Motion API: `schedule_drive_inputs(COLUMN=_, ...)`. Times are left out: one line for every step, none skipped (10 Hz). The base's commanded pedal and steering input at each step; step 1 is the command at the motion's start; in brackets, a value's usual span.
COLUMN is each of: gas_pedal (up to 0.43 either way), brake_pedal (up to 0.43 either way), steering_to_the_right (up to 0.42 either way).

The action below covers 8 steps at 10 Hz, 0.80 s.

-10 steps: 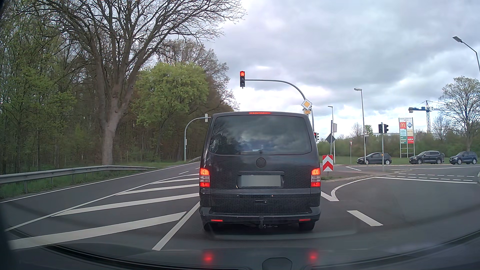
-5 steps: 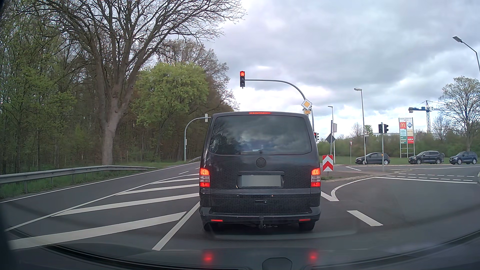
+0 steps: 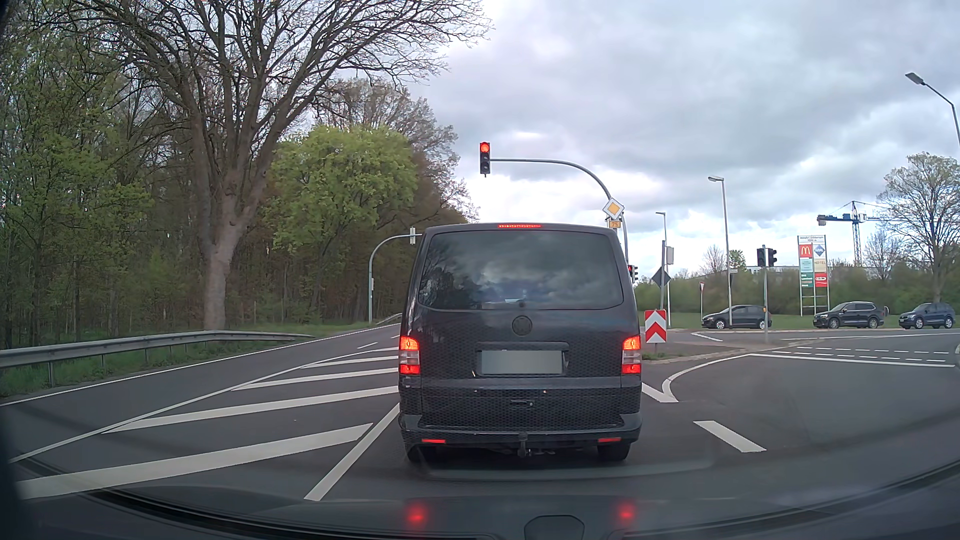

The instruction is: Follow the waypoints while adhering to traffic rules and regulations

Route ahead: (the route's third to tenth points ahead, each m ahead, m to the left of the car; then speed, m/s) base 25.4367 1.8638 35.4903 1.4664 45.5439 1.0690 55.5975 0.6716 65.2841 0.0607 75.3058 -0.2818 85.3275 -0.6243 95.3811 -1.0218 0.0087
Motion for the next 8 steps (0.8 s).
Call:
schedule_drive_inputs(gas_pedal=0.0, brake_pedal=0.195, steering_to_the_right=-0.001)
schedule_drive_inputs(gas_pedal=0.0, brake_pedal=0.195, steering_to_the_right=-0.001)
schedule_drive_inputs(gas_pedal=0.0, brake_pedal=0.195, steering_to_the_right=-0.001)
schedule_drive_inputs(gas_pedal=0.0, brake_pedal=0.195, steering_to_the_right=-0.001)
schedule_drive_inputs(gas_pedal=0.0, brake_pedal=0.195, steering_to_the_right=-0.002)
schedule_drive_inputs(gas_pedal=0.0, brake_pedal=0.195, steering_to_the_right=-0.001)
schedule_drive_inputs(gas_pedal=0.0, brake_pedal=0.195, steering_to_the_right=-0.001)
schedule_drive_inputs(gas_pedal=0.0, brake_pedal=0.195, steering_to_the_right=-0.002)
